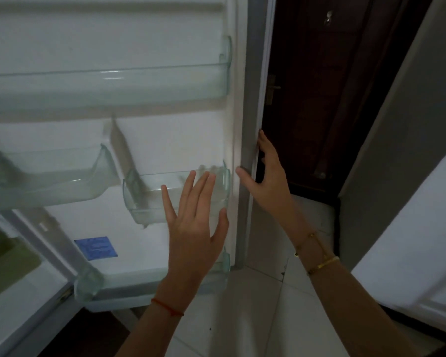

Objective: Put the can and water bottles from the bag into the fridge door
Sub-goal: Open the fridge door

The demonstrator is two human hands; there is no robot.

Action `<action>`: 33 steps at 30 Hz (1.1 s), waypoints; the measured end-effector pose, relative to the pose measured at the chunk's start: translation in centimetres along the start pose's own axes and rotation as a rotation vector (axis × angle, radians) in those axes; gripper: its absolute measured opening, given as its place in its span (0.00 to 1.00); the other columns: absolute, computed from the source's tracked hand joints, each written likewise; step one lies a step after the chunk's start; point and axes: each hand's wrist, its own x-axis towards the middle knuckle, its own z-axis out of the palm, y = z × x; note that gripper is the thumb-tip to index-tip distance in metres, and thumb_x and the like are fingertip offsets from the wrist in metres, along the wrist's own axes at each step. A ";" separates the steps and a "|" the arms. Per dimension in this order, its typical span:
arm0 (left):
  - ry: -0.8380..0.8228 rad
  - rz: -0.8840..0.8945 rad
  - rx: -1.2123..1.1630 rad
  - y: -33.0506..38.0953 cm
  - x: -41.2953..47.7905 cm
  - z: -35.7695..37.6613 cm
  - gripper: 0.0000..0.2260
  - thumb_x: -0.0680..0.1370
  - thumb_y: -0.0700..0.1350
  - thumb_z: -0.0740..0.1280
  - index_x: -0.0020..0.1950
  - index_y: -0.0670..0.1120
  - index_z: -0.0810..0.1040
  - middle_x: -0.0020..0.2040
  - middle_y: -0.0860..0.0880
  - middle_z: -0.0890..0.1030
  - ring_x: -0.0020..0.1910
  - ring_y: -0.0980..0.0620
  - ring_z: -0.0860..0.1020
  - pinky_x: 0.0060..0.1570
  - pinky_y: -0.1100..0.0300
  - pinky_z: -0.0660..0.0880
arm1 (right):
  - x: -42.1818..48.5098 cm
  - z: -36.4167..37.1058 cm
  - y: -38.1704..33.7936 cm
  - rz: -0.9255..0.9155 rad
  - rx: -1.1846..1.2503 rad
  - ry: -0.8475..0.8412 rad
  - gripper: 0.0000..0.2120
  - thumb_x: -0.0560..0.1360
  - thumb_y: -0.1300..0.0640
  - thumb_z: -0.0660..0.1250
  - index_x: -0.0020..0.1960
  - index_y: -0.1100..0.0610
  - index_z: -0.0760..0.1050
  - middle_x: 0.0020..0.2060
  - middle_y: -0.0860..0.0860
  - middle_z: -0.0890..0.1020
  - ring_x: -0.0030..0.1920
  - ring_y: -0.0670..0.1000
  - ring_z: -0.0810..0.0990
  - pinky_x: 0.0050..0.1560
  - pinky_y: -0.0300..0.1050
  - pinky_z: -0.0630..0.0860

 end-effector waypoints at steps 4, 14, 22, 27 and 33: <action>0.004 -0.024 0.055 0.1 1.2 1.8 0.24 0.79 0.47 0.65 0.73 0.40 0.71 0.74 0.44 0.72 0.77 0.45 0.65 0.73 0.32 0.54 | 2.4 0.6 1.6 0.023 0.017 -0.036 0.40 0.74 0.49 0.70 0.77 0.52 0.51 0.76 0.47 0.59 0.76 0.45 0.60 0.75 0.52 0.63; -0.106 -0.276 0.171 0.3 5.5 6.2 0.27 0.80 0.54 0.59 0.78 0.46 0.63 0.78 0.48 0.64 0.80 0.48 0.56 0.76 0.35 0.45 | 9.2 2.5 6.6 -0.029 0.110 -0.221 0.40 0.73 0.49 0.71 0.77 0.53 0.52 0.77 0.47 0.57 0.76 0.46 0.59 0.76 0.50 0.61; -0.143 -0.358 0.339 -0.8 7.4 9.4 0.30 0.79 0.58 0.58 0.78 0.46 0.62 0.79 0.48 0.64 0.81 0.48 0.54 0.77 0.37 0.44 | 12.9 4.3 9.4 -0.052 0.197 -0.290 0.38 0.74 0.50 0.70 0.76 0.55 0.53 0.77 0.49 0.58 0.76 0.47 0.59 0.75 0.51 0.63; -0.135 -0.378 0.410 -0.4 7.6 9.8 0.32 0.78 0.61 0.59 0.79 0.47 0.59 0.80 0.50 0.62 0.81 0.49 0.52 0.77 0.38 0.42 | 13.1 4.5 10.7 -0.051 0.286 -0.331 0.38 0.72 0.49 0.71 0.75 0.51 0.55 0.76 0.47 0.60 0.75 0.46 0.61 0.74 0.50 0.65; -0.128 -0.410 0.405 0.1 7.6 9.7 0.33 0.78 0.61 0.60 0.80 0.49 0.57 0.81 0.51 0.58 0.81 0.51 0.49 0.77 0.37 0.42 | 12.8 4.1 11.1 -0.059 0.318 -0.357 0.37 0.73 0.49 0.70 0.75 0.51 0.55 0.75 0.48 0.61 0.73 0.43 0.61 0.69 0.38 0.62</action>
